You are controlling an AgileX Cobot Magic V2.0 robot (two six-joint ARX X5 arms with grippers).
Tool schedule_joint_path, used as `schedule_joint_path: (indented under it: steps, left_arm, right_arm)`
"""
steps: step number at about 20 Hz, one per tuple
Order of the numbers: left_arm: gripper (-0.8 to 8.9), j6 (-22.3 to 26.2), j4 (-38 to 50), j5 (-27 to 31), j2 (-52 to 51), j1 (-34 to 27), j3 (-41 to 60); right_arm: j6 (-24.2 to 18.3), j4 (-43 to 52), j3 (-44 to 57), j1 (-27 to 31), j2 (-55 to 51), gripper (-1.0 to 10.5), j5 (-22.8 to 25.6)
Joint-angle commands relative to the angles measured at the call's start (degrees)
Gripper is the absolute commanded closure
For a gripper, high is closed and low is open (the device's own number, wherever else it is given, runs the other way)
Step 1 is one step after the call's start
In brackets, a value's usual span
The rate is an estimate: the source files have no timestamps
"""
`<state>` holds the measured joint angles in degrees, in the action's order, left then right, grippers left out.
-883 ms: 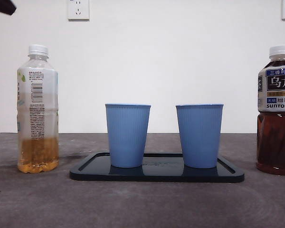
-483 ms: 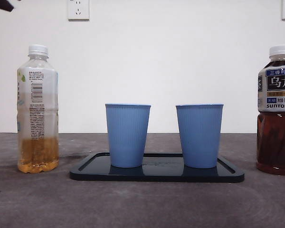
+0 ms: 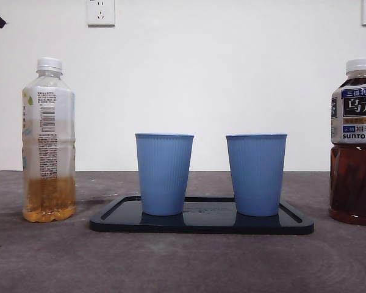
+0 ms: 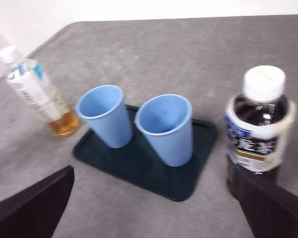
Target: Pour the drink into the cup
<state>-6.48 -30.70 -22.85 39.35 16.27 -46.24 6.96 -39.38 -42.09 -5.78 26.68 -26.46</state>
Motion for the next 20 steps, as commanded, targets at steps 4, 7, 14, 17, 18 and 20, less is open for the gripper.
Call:
schedule_joint_path:
  steps: [4, 7, 14, 17, 18, 20]
  left_arm:
    - [3.15, -0.9, -0.1, -0.4, 0.3, 0.2, -1.3]
    - [3.16, -0.9, -1.0, -0.4, 0.3, 0.2, -1.3]
    - [3.16, -0.2, -4.5, -0.3, 0.3, 0.2, -1.3]
    - [3.16, -0.1, -4.9, -0.4, 0.3, 0.3, -1.3]
    - [3.16, 0.1, -5.1, -0.3, 0.3, 0.3, -1.3]
    - [3.17, 0.6, -5.5, -0.3, 0.3, 0.3, -1.3]
  right_arm:
    - [1.4, 0.3, -0.9, -0.1, 0.2, 4.3, 6.3]
    - [1.4, 0.9, 0.1, -0.1, 0.2, 4.3, 8.0]
    - [4.7, 10.6, 8.3, -0.2, 0.2, 4.3, 10.1]
    - [7.0, 18.9, 13.0, -0.2, 0.3, 4.3, 12.0]
    - [7.5, 21.6, 14.4, -0.1, 1.0, 4.3, 12.1]
    - [7.7, 26.4, 16.3, -0.2, 3.0, 4.3, 13.4]
